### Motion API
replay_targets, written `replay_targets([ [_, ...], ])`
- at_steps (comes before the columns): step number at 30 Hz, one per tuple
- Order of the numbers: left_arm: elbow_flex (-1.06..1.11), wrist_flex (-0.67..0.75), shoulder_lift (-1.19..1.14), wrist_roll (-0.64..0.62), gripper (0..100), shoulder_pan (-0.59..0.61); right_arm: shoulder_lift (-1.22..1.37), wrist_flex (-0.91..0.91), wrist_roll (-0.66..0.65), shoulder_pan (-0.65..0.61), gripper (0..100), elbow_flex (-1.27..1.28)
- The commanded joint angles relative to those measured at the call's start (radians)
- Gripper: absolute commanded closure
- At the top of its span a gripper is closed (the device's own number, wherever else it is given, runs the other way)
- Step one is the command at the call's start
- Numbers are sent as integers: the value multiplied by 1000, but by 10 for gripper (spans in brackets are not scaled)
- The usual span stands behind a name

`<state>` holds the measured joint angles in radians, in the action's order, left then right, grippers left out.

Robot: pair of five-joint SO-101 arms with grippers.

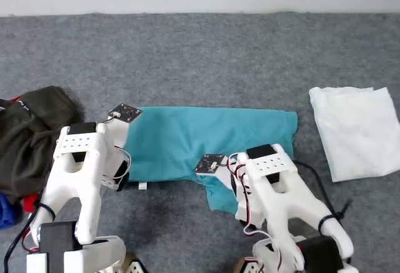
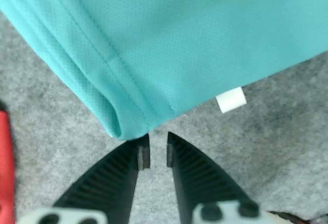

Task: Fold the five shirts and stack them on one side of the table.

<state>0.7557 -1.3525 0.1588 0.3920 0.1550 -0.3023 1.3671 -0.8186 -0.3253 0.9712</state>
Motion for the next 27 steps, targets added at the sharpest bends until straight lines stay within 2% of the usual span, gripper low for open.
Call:
replay_targets([
  [1,-2,-2,34,9,935,-11,25,-35,12,7,901,2],
  [9,7,0,34,9,935,-11,136,-131,12,7,908,5],
  [13,22,6,34,11,935,-11,165,-139,8,7,992,-2],
  [20,22,6,34,11,935,-11,163,-134,9,7,990,-12],
  [27,22,6,34,11,935,-11,163,81,12,7,990,-222],
])
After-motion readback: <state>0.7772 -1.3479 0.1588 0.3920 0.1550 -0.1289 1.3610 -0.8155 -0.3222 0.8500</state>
